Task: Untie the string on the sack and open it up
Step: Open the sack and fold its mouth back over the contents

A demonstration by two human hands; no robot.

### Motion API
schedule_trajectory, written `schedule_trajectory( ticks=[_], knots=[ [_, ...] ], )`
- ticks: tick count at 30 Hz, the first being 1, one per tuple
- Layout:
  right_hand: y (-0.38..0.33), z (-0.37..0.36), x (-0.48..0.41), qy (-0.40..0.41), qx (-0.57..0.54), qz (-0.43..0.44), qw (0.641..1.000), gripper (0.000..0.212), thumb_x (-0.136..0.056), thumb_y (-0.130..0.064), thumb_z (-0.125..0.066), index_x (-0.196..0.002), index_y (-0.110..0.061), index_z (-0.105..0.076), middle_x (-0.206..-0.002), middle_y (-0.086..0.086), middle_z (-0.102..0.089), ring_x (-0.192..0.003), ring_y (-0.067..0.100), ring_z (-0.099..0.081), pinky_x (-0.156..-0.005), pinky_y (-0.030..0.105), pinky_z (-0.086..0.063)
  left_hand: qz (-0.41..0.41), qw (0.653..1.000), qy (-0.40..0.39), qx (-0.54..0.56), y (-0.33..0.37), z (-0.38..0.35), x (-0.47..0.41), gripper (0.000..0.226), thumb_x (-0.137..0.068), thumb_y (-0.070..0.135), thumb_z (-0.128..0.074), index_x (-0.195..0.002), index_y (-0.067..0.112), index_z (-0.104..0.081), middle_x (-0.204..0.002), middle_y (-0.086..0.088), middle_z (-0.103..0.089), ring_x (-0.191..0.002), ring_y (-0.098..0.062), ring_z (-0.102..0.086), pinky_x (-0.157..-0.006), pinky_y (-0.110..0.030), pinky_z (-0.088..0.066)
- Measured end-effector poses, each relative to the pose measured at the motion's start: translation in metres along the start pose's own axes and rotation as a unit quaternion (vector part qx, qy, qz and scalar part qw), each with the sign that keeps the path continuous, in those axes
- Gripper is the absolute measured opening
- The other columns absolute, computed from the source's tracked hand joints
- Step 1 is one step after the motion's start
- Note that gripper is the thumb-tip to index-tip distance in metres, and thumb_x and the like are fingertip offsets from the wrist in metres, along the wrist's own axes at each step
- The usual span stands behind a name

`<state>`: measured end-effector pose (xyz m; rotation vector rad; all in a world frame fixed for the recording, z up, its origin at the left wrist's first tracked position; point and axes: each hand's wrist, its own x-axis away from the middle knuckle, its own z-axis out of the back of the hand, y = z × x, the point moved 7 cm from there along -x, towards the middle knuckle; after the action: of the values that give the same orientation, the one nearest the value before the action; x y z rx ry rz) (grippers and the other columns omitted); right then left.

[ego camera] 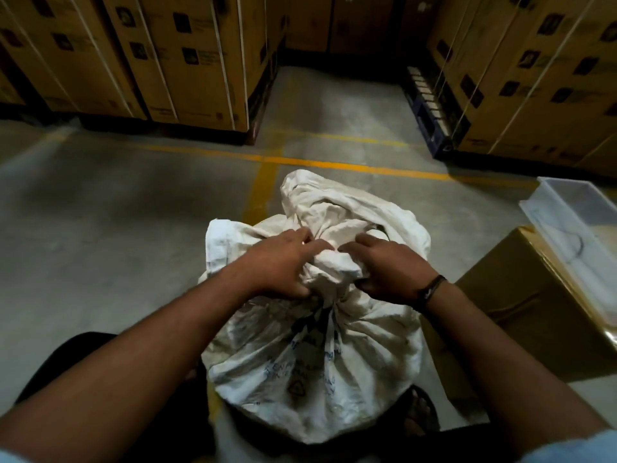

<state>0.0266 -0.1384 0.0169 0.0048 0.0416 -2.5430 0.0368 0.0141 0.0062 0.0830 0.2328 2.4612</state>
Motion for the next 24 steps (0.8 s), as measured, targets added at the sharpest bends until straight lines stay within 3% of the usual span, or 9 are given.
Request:
schedule_trajectory(
  ticks=[3, 6, 10, 12, 14, 17, 19, 21, 24],
  knots=[
    [-0.007, 0.025, 0.004, 0.134, 0.025, 0.032, 0.990, 0.049, -0.081, -0.027, -0.058, -0.128, -0.015, -0.056, -0.135, 0.009, -0.048, -0.084, 0.037, -0.064, -0.057, 0.042, -0.054, 0.032, 0.999, 0.021, -0.021, -0.016, 0.006, -0.001, 0.095, -0.059, 0.075, -0.070, -0.140, 0.045, -0.031, -0.112, 0.001, -0.067, -0.100, -0.023, -0.060, -0.077, -0.035, -0.050],
    [0.007, 0.035, 0.012, 0.200, 0.046, 0.009, 0.979, 0.063, -0.083, -0.013, -0.051, -0.145, -0.011, -0.044, -0.156, 0.011, -0.035, -0.104, 0.035, -0.064, -0.062, 0.038, -0.056, 0.076, 0.997, -0.018, 0.008, -0.033, 0.008, 0.003, 0.108, -0.051, 0.089, -0.064, -0.141, 0.039, -0.032, -0.108, 0.000, -0.070, -0.096, -0.024, -0.063, -0.077, -0.036, -0.051],
    [0.039, 0.023, 0.013, 0.180, 0.048, -0.099, 0.977, 0.078, -0.080, -0.005, -0.056, -0.153, -0.014, -0.029, -0.151, 0.009, -0.040, -0.091, 0.037, -0.064, -0.053, 0.034, -0.047, 0.070, 0.996, 0.041, -0.039, -0.028, 0.015, 0.006, 0.063, -0.079, 0.071, -0.058, -0.123, 0.027, -0.050, -0.110, -0.005, -0.069, -0.098, -0.029, -0.063, -0.072, -0.034, -0.044],
    [0.041, 0.007, 0.007, 0.108, 0.075, -0.122, 0.984, 0.081, -0.080, -0.013, -0.057, -0.154, -0.016, -0.024, -0.147, 0.011, -0.042, -0.107, 0.036, -0.057, -0.073, 0.040, -0.050, 0.064, 0.991, 0.086, -0.075, -0.019, 0.017, 0.006, 0.052, -0.089, 0.059, -0.053, -0.128, 0.025, -0.047, -0.113, -0.009, -0.068, -0.100, -0.034, -0.063, -0.073, -0.037, -0.045],
    [0.038, -0.008, 0.006, 0.015, 0.105, -0.110, 0.988, 0.093, -0.077, -0.032, -0.063, -0.155, -0.016, -0.014, -0.159, 0.012, -0.021, -0.140, 0.036, -0.028, -0.105, 0.045, -0.034, 0.054, 0.988, 0.111, -0.092, -0.009, 0.013, 0.008, 0.051, -0.092, 0.050, -0.051, -0.134, 0.022, -0.041, -0.115, -0.009, -0.067, -0.098, -0.035, -0.065, -0.075, -0.041, -0.049],
    [0.026, 0.013, 0.014, 0.046, 0.005, -0.077, 0.996, 0.121, -0.072, -0.058, -0.068, -0.156, -0.019, 0.009, -0.164, 0.005, 0.014, -0.151, 0.028, 0.009, -0.119, 0.045, -0.010, 0.015, 0.981, 0.166, -0.098, 0.008, 0.007, 0.010, 0.047, -0.093, 0.043, -0.049, -0.134, 0.019, -0.043, -0.108, -0.009, -0.071, -0.079, -0.035, -0.069, -0.061, -0.040, -0.053],
    [0.008, 0.035, 0.012, 0.121, -0.004, -0.017, 0.993, 0.129, -0.066, -0.067, -0.072, -0.157, -0.019, 0.006, -0.165, 0.004, 0.010, -0.152, 0.025, 0.004, -0.120, 0.047, -0.015, -0.009, 0.975, 0.200, -0.097, 0.022, 0.007, 0.010, 0.047, -0.091, 0.042, -0.052, -0.132, 0.019, -0.045, -0.100, -0.008, -0.072, -0.067, -0.032, -0.068, -0.051, -0.035, -0.051],
    [-0.007, 0.036, 0.004, 0.123, 0.002, 0.023, 0.992, 0.133, -0.062, -0.070, -0.074, -0.157, -0.017, 0.002, -0.165, 0.005, -0.004, -0.147, 0.028, -0.024, -0.111, 0.044, -0.037, -0.020, 0.972, 0.216, -0.090, 0.034, 0.009, 0.010, 0.051, -0.088, 0.045, -0.059, -0.130, 0.020, -0.047, -0.094, -0.007, -0.072, -0.063, -0.032, -0.067, -0.048, -0.033, -0.047],
    [-0.010, 0.024, -0.005, 0.100, 0.041, 0.011, 0.994, 0.117, -0.067, -0.062, -0.075, -0.157, -0.018, -0.014, -0.132, 0.009, -0.057, -0.084, 0.031, -0.066, -0.057, 0.035, -0.049, 0.034, 0.984, 0.170, -0.034, 0.031, 0.013, 0.003, 0.055, -0.085, 0.052, -0.060, -0.131, 0.030, -0.042, -0.102, -0.003, -0.071, -0.084, -0.030, -0.068, -0.063, -0.037, -0.051]
  ],
)
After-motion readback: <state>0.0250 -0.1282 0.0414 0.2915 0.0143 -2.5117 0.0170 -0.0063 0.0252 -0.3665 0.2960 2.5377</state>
